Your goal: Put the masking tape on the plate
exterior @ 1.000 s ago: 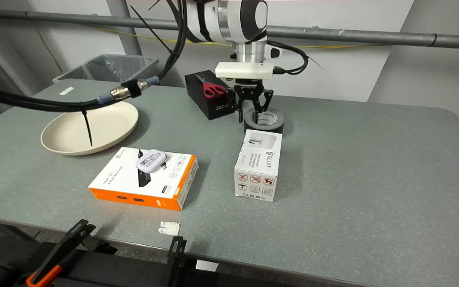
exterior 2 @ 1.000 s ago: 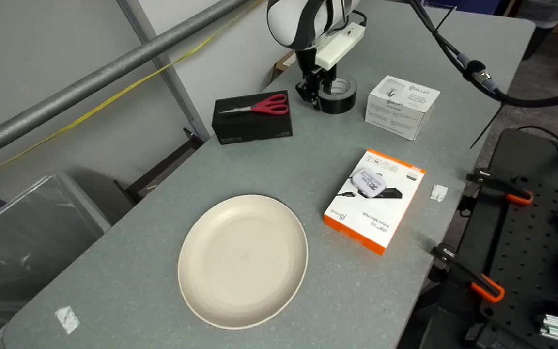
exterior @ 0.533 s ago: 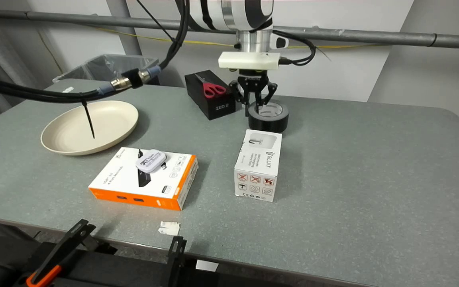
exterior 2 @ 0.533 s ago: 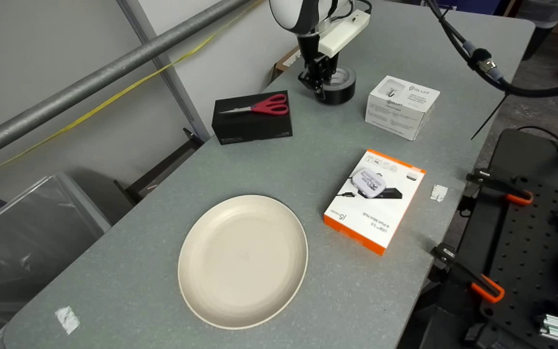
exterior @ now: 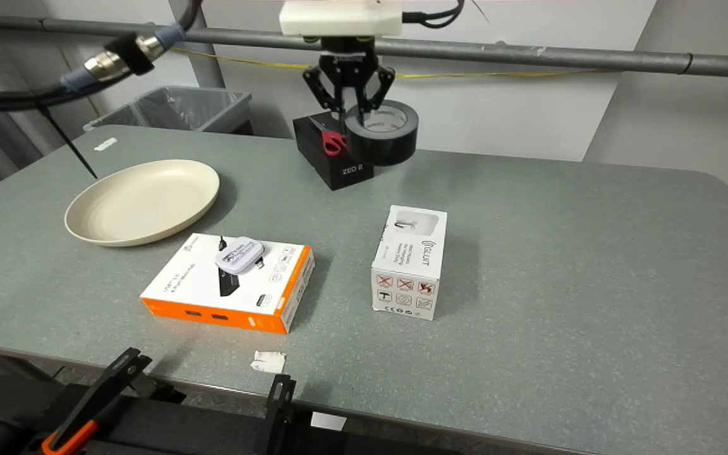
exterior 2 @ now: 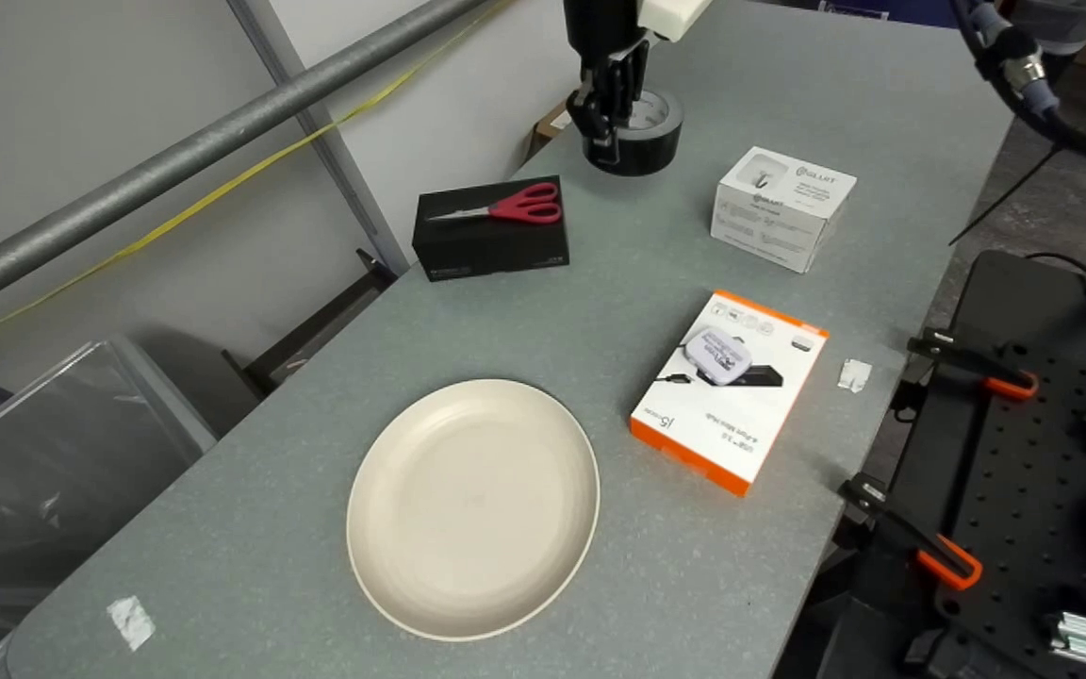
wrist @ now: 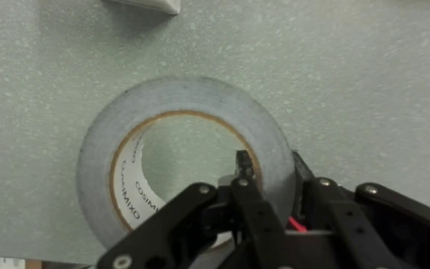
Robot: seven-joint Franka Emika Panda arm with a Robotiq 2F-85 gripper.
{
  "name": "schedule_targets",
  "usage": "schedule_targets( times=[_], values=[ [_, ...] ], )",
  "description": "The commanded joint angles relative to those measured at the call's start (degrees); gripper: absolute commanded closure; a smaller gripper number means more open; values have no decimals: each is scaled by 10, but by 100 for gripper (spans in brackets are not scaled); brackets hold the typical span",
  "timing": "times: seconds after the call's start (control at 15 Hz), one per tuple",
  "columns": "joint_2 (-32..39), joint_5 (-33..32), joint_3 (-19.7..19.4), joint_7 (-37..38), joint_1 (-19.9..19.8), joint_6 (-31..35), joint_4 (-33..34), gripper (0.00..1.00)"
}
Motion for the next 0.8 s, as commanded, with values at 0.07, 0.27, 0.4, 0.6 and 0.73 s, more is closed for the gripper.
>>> schedule_targets(
  times=[0.07, 0.27, 0.4, 0.6, 0.73],
  values=[
    [-116, 21, 34, -22, 44, -15, -98, 94],
    [-91, 4, 27, -1, 60, -11, -80, 74],
    [-87, 4, 25, 0, 62, -11, -80, 74],
    [-80, 3, 17, -1, 59, -10, -79, 74],
    [-80, 3, 17, -1, 59, -10, -79, 94]
  ],
)
